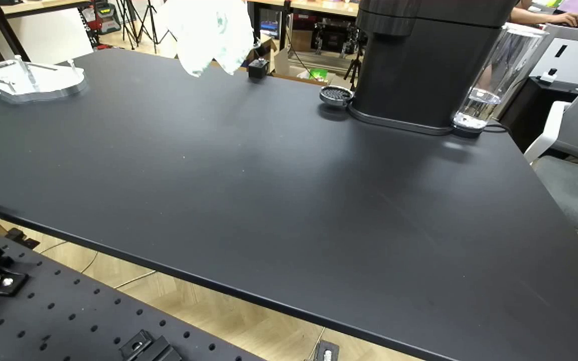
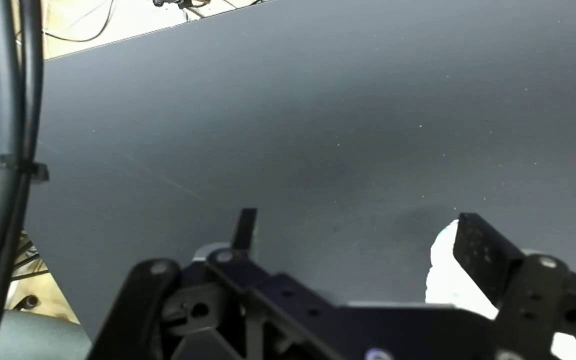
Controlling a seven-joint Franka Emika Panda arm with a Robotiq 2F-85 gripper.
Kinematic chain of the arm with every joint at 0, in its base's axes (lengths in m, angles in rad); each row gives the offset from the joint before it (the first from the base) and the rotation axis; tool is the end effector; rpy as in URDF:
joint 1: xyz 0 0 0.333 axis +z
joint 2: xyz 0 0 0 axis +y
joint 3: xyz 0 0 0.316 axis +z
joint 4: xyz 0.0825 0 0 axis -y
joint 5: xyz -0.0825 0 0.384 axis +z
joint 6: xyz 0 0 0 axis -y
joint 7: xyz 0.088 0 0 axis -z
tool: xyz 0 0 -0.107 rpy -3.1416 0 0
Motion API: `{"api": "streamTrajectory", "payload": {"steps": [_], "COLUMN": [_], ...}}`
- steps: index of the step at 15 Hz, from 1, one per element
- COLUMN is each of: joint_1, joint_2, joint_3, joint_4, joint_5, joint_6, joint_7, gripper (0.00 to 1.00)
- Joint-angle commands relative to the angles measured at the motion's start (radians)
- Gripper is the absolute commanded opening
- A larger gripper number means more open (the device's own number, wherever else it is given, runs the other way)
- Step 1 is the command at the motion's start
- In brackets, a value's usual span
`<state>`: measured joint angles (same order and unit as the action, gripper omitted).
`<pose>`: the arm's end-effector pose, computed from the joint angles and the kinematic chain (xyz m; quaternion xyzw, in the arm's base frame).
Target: Place the cloth on the table
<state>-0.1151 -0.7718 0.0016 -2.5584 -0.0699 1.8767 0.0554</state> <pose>0.3261 -0.0424 0.5169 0.9955 -0.0754 0.0440 0.0356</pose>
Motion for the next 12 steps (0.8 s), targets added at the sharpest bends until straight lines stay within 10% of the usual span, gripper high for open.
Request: {"api": "streamTrajectory", "payload": {"steps": [1,12], "joint_1": [0.012,0.175], "joint_2": [0.001,0.359], "joint_3": [-0.010,-0.081], "joint_4": [0.003,0.096], "joint_5": [-0.007,0.030], "joint_6": [-0.003,0.283], "joint_7": [0.007,-0.398], "gripper": [1.00,1.00]}}
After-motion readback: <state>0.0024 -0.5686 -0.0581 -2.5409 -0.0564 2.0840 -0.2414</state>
